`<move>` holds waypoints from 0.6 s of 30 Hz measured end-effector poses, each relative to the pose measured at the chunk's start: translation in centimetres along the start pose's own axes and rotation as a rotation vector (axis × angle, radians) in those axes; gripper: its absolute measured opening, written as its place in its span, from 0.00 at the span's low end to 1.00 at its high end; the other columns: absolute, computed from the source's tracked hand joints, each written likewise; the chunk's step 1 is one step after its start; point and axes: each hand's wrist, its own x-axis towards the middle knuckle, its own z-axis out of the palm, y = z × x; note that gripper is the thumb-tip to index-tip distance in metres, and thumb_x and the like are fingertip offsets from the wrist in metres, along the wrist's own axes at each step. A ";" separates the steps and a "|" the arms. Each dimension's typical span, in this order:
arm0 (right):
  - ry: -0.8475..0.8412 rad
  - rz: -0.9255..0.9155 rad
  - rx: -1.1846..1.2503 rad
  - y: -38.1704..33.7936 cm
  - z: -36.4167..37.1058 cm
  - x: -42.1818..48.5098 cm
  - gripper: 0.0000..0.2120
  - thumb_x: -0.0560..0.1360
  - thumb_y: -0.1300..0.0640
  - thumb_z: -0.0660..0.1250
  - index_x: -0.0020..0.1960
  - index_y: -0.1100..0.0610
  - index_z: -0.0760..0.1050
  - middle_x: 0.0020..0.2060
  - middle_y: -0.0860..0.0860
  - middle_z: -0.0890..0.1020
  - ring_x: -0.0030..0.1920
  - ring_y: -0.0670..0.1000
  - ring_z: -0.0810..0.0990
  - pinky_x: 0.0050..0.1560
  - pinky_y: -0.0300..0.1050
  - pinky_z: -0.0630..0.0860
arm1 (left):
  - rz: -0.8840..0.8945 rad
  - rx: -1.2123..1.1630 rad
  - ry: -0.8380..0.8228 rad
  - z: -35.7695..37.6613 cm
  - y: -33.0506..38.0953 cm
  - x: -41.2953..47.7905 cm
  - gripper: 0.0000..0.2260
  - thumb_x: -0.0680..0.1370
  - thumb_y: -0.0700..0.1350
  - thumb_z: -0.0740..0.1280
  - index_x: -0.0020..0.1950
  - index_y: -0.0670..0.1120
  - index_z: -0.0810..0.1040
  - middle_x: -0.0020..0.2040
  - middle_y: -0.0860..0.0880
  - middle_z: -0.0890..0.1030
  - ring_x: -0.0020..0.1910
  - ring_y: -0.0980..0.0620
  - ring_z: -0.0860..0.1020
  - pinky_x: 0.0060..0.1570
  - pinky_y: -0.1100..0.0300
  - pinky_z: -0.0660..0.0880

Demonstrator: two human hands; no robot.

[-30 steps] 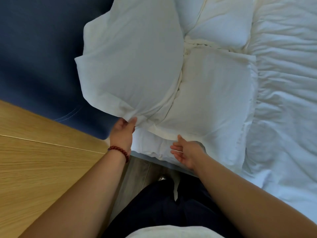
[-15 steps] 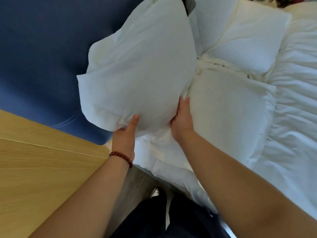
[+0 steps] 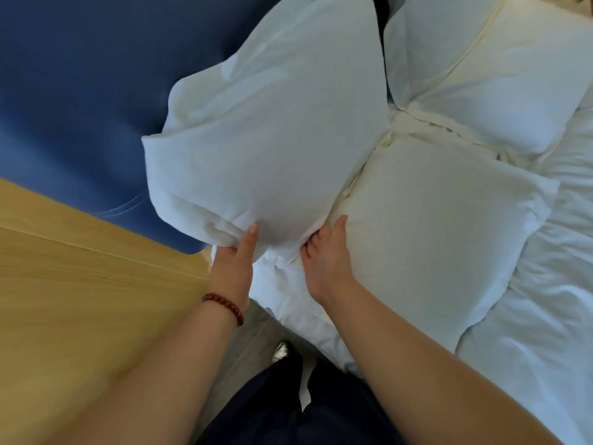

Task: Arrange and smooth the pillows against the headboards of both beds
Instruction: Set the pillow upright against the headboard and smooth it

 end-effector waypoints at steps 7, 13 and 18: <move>0.028 0.088 0.122 -0.2 -2.2 -0.2 0.42 0.76 0.30 0.49 0.77 0.61 0.60 0.75 0.60 0.66 0.74 0.41 0.62 0.77 0.45 0.49 | -0.090 -0.051 -0.027 0.1 -0.7 -0.2 0.32 0.62 0.72 0.71 0.38 0.42 0.71 0.30 0.48 0.68 0.30 0.52 0.66 0.36 0.56 0.70; -0.180 0.193 0.206 -0.5 -3.5 -0.4 0.49 0.65 0.23 0.58 0.75 0.55 0.65 0.72 0.51 0.71 0.75 0.51 0.64 0.76 0.50 0.56 | -0.111 -0.099 0.017 0.1 -1.4 -0.9 0.22 0.71 0.62 0.71 0.39 0.45 0.70 0.29 0.50 0.67 0.33 0.53 0.68 0.38 0.59 0.72; -0.114 0.244 0.229 -1.2 -2.7 0.1 0.48 0.68 0.23 0.55 0.75 0.56 0.66 0.71 0.54 0.72 0.75 0.54 0.64 0.76 0.50 0.57 | -0.082 -0.085 0.025 0.5 -1.1 -1.7 0.16 0.75 0.59 0.70 0.41 0.48 0.71 0.34 0.48 0.70 0.41 0.52 0.72 0.35 0.63 0.70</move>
